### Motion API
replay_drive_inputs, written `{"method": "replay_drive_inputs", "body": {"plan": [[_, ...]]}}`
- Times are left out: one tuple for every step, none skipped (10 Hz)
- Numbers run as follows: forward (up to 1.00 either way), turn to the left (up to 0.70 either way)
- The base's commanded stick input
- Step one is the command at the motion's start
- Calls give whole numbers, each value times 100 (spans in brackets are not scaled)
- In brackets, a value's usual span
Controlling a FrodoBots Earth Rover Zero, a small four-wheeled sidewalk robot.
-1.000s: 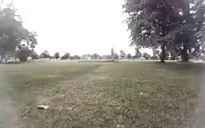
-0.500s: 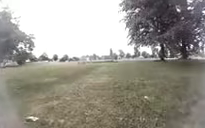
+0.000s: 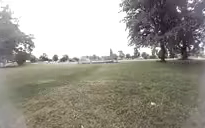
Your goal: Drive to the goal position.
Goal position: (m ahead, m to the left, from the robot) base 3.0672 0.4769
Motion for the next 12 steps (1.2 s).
{"method": "replay_drive_inputs", "body": {"plan": [[50, 0], [50, 0], [50, 0], [50, 0], [50, 0], [50, 0], [50, 0], [50, 0], [50, 0], [50, 0], [50, 0], [50, 0]]}}
